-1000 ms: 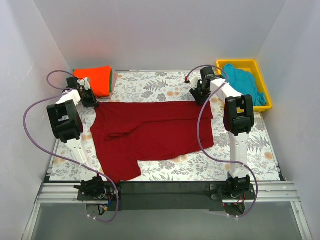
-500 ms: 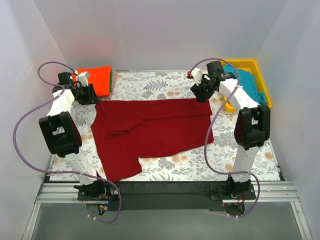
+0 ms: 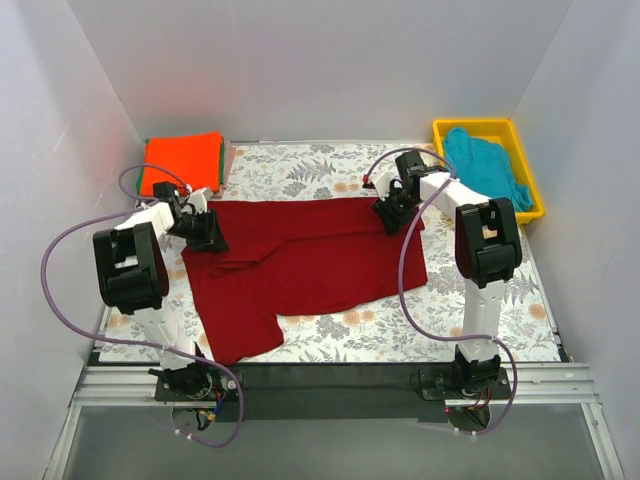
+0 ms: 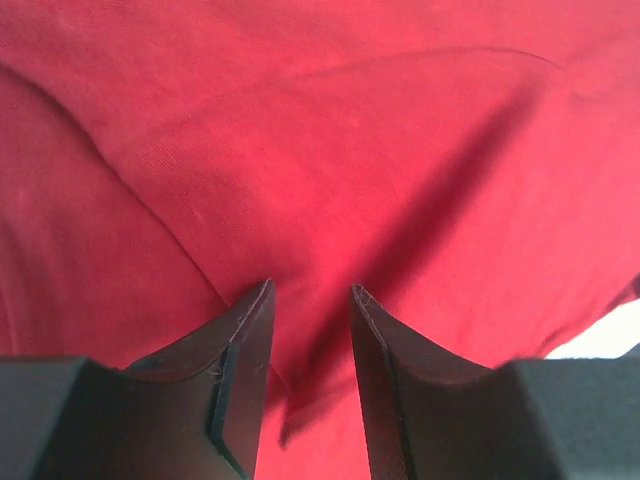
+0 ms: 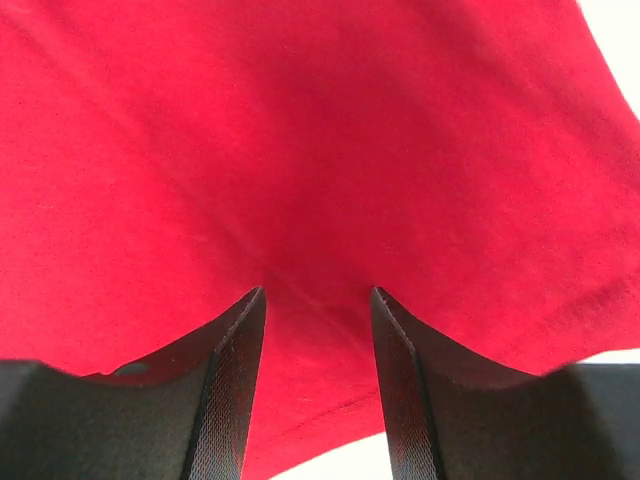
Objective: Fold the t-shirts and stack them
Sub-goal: Fold the tshirt
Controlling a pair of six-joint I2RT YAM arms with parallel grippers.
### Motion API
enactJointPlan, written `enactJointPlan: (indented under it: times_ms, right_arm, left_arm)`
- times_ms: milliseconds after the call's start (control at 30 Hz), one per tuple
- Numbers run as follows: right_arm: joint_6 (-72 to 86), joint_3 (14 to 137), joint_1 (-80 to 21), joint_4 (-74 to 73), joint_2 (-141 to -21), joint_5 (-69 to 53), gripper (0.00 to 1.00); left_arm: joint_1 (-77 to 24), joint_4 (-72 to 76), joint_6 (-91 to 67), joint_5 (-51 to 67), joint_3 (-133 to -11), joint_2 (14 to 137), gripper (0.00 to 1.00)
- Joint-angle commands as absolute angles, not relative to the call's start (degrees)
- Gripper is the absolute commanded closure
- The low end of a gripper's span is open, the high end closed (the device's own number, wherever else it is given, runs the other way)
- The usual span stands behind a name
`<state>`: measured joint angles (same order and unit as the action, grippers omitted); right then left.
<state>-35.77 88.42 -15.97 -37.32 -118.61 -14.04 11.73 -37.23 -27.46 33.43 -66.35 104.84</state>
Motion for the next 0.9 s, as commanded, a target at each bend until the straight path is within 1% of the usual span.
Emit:
enactJointPlan:
  times_ms: [0, 100, 167, 233, 333, 367, 400, 500, 600, 667, 767, 867]
  right_arm:
    - [-36.1, 90.0, -14.5, -36.2, -121.5, -12.6, 0.47]
    - [-36.4, 92.7, -14.2, -36.6, -122.3, -11.7, 0.47]
    - [-37.5, 93.9, -14.2, -37.3, -120.9, -12.0, 0.47]
    - [-39.9, 93.4, -14.2, -39.5, -116.8, -13.3, 0.43]
    - [-45.1, 90.9, -14.2, -43.7, -109.2, -16.5, 0.37]
    - [-46.7, 89.0, -14.5, -45.2, -107.5, -17.0, 0.37]
    - [-48.4, 87.9, -14.8, -46.8, -104.3, -18.4, 0.35]
    - [-55.0, 82.0, -17.0, -50.8, -98.4, -18.5, 0.31]
    - [-59.6, 75.6, -20.6, -51.3, -94.8, -14.6, 0.29]
    - [-60.4, 74.3, -22.1, -51.3, -95.0, -13.8, 0.29]
    - [-60.3, 74.0, -24.1, -51.5, -96.9, -13.0, 0.26]
    - [-61.5, 73.5, -24.5, -50.5, -98.8, -11.0, 0.26]
  left_arm:
    - [12.0, -33.2, -30.6, 32.2, -69.0, 109.2, 0.66]
    - [12.0, -33.4, -31.6, 31.6, -73.7, 112.9, 0.67]
    - [12.0, -35.4, -31.0, 31.9, -77.7, 113.5, 0.68]
    - [12.0, -39.4, -28.6, 33.2, -79.6, 112.1, 0.66]
    - [12.0, -46.8, -23.6, 35.4, -82.3, 108.0, 0.62]
    - [12.0, -48.9, -21.7, 36.0, -82.8, 107.0, 0.56]
    - [12.0, -52.4, -19.7, 36.6, -83.1, 105.6, 0.53]
    - [12.0, -57.8, -16.4, 37.2, -82.7, 101.1, 0.48]
    - [12.1, -61.7, -13.3, 36.7, -81.8, 97.9, 0.46]
    - [12.1, -62.0, -12.6, 36.3, -79.8, 95.4, 0.46]
    - [12.2, -61.9, -12.2, 35.8, -76.5, 92.3, 0.45]
    - [12.4, -61.4, -12.0, 35.0, -73.7, 90.7, 0.45]
